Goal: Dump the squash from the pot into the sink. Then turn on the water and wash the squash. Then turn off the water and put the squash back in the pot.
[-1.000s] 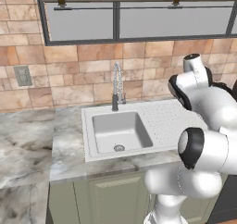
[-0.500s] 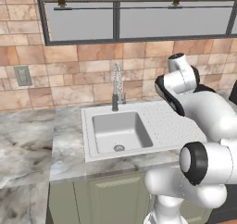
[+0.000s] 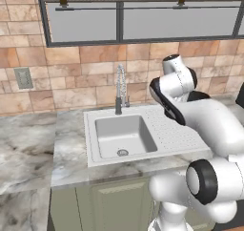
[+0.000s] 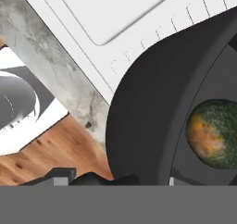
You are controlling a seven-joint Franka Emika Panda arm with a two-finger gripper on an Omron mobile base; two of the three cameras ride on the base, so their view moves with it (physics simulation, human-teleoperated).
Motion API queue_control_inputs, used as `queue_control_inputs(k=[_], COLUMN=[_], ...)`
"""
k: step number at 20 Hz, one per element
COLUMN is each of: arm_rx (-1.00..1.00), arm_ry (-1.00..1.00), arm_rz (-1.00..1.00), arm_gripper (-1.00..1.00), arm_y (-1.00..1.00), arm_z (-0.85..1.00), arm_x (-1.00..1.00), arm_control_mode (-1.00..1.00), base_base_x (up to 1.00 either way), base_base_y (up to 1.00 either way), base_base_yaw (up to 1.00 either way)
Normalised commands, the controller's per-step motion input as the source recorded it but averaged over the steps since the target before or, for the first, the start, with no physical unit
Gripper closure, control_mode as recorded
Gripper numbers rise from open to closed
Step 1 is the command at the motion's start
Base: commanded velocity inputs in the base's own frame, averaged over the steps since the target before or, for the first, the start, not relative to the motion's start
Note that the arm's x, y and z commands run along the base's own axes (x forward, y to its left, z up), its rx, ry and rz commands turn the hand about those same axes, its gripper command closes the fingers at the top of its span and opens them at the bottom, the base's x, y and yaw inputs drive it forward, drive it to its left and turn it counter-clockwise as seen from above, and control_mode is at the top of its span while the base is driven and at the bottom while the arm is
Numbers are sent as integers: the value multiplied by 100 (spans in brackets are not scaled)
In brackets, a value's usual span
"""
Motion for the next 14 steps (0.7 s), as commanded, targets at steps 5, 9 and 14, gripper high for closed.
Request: queue_control_inputs(k=[5,9,14], arm_rx=[11,15,13], arm_ry=[0,-1,0], arm_rz=[13,12,9], arm_gripper=[100,100,100], arm_y=[42,41,49], arm_z=[19,29,20], arm_x=[-13,-8,0], arm_control_mode=[-100,-100,-100], base_base_x=[0,0,0], base_base_y=[0,0,0], base_base_yaw=[0,0,0])
